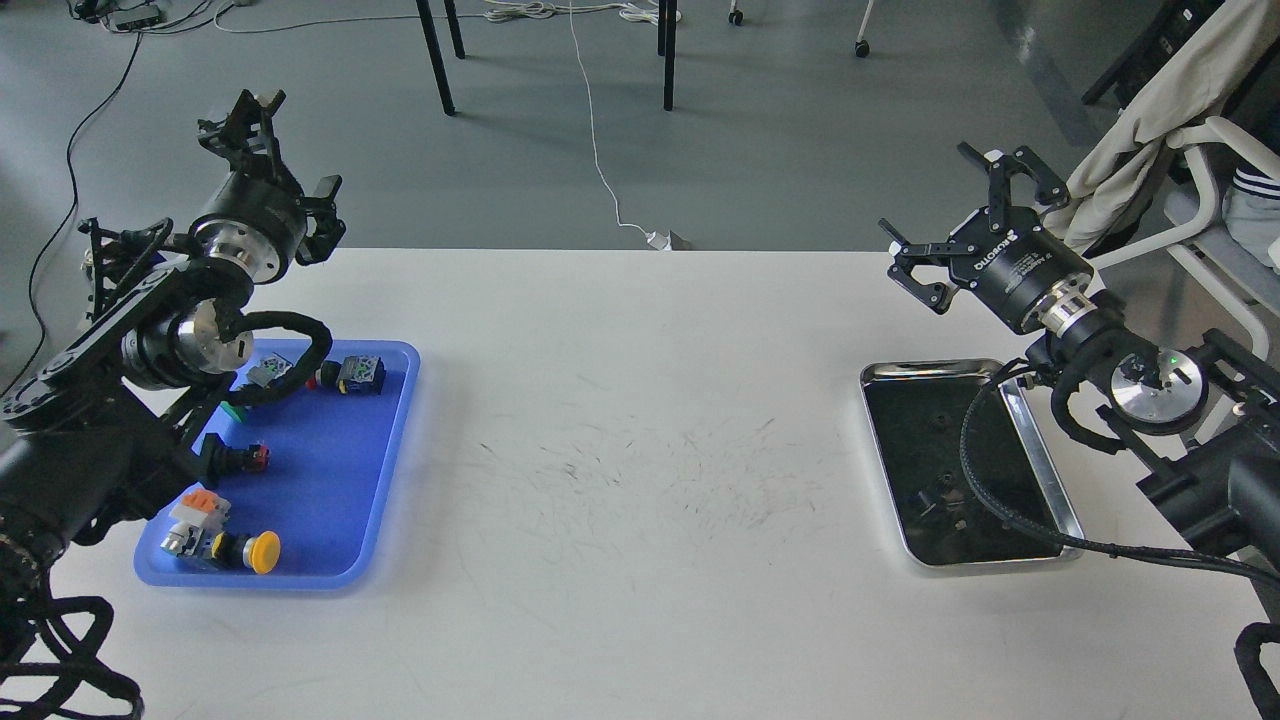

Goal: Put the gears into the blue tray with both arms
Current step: 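Raise the right gripper above the metal tray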

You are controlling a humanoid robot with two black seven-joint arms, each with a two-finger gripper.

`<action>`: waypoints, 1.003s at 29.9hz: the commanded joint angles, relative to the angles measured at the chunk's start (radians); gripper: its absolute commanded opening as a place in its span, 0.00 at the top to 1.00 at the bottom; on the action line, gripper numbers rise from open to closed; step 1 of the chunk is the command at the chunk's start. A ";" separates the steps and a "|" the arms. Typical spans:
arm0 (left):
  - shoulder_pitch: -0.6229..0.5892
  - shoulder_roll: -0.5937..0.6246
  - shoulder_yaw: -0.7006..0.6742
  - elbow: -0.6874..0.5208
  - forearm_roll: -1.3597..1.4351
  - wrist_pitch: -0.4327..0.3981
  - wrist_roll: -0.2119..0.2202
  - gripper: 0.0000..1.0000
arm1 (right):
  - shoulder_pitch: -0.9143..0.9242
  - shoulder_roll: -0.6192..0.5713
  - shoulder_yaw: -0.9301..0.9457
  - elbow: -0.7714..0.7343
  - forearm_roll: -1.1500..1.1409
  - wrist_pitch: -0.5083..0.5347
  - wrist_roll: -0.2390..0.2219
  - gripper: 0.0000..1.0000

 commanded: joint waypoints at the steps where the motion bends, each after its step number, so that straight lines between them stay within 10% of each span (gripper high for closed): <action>1: 0.001 0.002 0.001 0.008 0.000 -0.002 -0.003 0.02 | 0.028 -0.045 -0.034 0.012 -0.059 0.000 0.000 0.01; 14: 0.000 -0.009 0.048 0.007 0.014 0.000 -0.038 0.02 | 0.530 -0.324 -0.794 0.237 -0.485 0.000 -0.018 0.01; 30: -0.008 -0.006 0.047 0.001 0.012 0.000 -0.043 0.02 | 0.859 -0.181 -1.442 0.293 -0.978 0.000 -0.071 0.01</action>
